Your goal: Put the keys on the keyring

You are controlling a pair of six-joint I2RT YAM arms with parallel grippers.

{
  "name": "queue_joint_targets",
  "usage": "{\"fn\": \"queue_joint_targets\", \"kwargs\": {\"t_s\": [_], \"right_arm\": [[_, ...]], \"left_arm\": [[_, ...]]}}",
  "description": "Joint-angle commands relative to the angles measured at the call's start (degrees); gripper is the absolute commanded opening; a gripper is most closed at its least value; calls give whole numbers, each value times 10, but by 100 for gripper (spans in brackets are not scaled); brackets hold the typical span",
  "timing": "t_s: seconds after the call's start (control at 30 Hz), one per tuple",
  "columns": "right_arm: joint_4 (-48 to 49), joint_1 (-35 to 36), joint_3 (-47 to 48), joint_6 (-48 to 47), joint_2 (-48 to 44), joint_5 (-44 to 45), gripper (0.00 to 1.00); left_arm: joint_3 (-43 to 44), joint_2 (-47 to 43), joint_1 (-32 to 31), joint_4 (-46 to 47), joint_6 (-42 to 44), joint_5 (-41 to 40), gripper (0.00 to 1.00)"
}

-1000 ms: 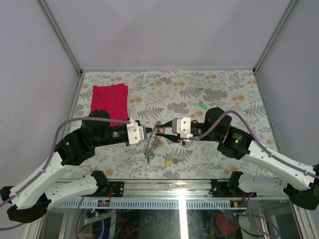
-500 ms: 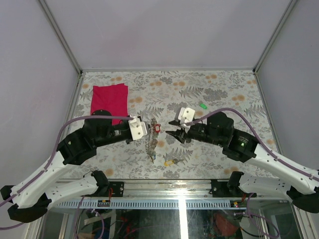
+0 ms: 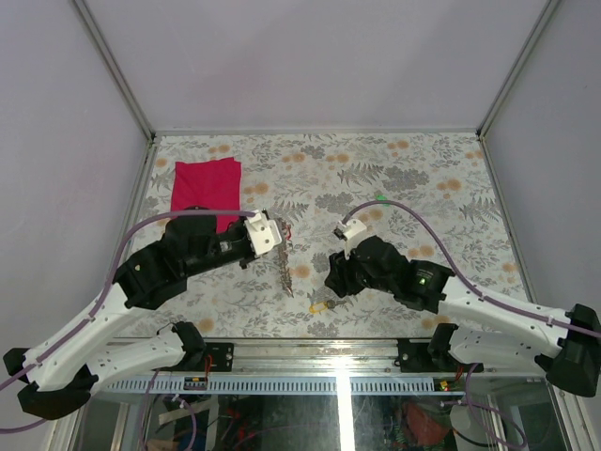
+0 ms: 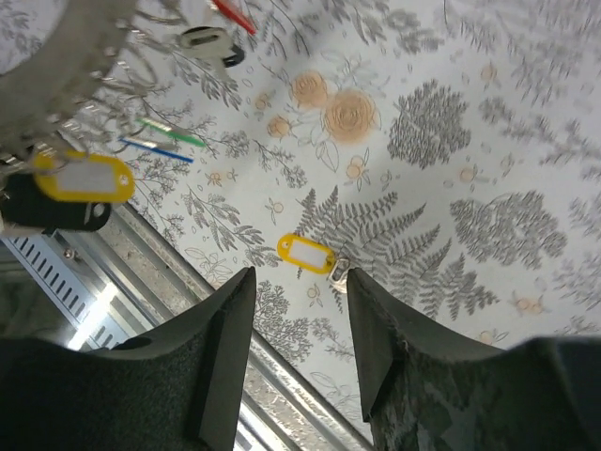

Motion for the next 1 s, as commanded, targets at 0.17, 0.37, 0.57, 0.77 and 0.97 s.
{"fn": "queue_joint_targets", "kwargs": {"t_s": [0.17,0.37,0.57,0.77,0.97], "right_arm": [[57,-20,-39,126,93,-16,53],[116,-129,-57,25,133,-217,53],[83,-154,-6,-92,219,-337,53],[84,-155,17,-137,278,-341,52],[45,-156,38,-186,311,-353,47]], "left_arm": [[-2,-3,7,69,-12,4,0],[-2,-3,9,67,-11,5,0],[-2,5,13,67,-12,12,0],[-2,7,14,67,-10,10,0],[-2,9,16,67,-11,10,0]]}}
